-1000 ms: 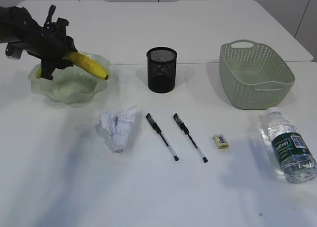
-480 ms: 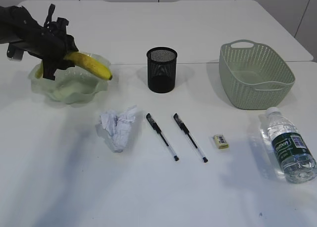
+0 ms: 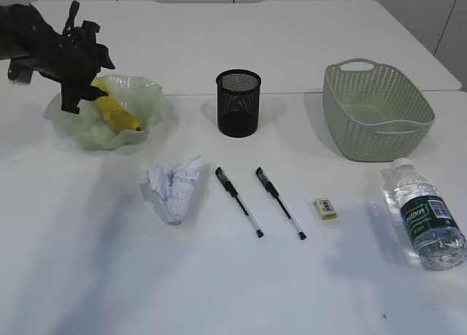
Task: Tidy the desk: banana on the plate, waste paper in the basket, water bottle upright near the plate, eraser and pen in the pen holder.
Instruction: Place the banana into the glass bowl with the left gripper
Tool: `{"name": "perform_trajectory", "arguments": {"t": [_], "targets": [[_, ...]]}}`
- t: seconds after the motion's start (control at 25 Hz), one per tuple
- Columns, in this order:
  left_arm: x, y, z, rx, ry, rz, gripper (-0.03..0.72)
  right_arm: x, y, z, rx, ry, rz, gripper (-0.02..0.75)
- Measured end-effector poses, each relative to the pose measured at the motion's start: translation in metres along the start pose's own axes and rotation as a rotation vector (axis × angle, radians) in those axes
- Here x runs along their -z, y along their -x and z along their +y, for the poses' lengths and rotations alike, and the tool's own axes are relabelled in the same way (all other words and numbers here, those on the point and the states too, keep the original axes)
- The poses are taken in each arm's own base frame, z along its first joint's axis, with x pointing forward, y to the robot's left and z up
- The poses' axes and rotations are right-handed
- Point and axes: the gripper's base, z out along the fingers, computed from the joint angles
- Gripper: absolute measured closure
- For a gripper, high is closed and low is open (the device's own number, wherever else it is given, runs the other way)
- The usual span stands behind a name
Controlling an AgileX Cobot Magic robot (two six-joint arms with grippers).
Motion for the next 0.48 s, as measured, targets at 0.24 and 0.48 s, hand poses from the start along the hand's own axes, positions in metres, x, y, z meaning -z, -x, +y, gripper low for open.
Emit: {"name": "perform_trajectory", "arguments": {"t": [0.24, 0.48], "targets": [[0.026, 0.003, -0.018, -0.188, -0.008, -0.029, 0.296, 0.000, 0.000, 0.000, 0.000, 0.000, 0.000, 0.162], [0.054, 0.003, -0.030, -0.455, 0.055, -0.022, 0.296, 0.000, 0.000, 0.000, 0.006, -0.004, 0.002, 0.162]]}}
